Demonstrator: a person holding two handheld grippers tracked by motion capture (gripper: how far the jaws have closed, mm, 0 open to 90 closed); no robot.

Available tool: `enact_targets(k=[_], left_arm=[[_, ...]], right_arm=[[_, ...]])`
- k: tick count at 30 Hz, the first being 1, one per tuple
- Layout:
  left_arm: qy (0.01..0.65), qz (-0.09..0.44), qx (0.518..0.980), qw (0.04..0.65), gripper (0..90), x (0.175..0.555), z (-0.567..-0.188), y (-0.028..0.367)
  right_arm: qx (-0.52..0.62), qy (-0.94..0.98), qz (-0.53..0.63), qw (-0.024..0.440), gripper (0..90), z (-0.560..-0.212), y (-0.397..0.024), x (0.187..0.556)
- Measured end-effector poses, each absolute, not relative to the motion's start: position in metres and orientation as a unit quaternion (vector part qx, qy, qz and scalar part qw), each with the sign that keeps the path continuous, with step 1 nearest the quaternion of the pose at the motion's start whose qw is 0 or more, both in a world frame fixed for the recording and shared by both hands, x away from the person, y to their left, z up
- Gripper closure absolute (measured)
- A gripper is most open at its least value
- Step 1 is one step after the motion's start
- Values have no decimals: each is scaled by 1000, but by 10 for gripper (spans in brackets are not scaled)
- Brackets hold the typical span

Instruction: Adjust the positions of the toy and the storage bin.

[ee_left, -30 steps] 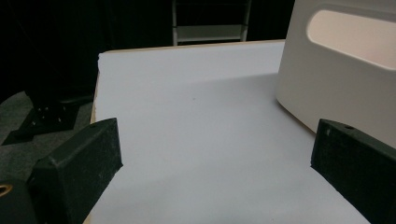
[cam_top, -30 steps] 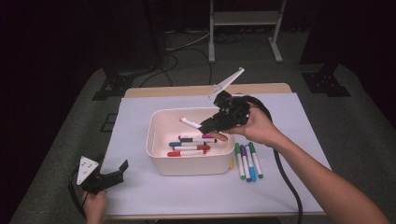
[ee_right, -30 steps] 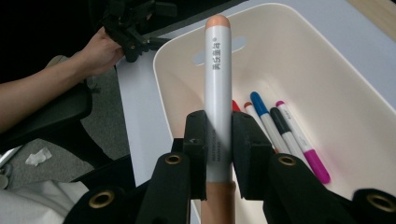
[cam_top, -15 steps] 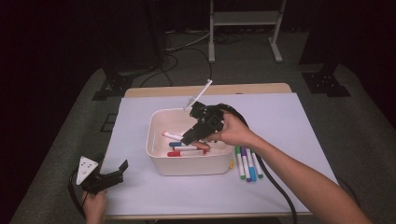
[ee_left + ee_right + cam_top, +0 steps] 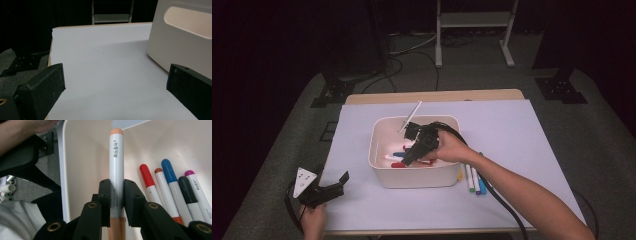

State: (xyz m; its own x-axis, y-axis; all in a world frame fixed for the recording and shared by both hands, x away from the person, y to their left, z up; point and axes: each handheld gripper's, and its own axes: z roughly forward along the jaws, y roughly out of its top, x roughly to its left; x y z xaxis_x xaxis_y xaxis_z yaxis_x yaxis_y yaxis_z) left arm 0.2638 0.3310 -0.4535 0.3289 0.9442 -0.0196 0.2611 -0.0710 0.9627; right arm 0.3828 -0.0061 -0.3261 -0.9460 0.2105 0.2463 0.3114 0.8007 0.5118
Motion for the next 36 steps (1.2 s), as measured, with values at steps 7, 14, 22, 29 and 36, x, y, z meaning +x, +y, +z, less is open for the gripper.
enact_targets(k=[7,14,22,29,36], left_arm=[[467,343,646,497,5,264,-453,331],[468,341,645,498,5,264,-453,331],[466,343,647,497,5,264,-453,331],[466,343,647,496,5,264,-453,331],[466,344,646,497,5,264,-454,330]], right_arm=[[-134,-953,-257,91,761,-340,3,385],[-132,-961,-228,85,755,-352,9,384],[-141,-959,-236,72,700,-349,3,385],[-148,-950,-271,50,661,-328,-15,382],[-164,-933,-320,24,606,-299,-47,374]])
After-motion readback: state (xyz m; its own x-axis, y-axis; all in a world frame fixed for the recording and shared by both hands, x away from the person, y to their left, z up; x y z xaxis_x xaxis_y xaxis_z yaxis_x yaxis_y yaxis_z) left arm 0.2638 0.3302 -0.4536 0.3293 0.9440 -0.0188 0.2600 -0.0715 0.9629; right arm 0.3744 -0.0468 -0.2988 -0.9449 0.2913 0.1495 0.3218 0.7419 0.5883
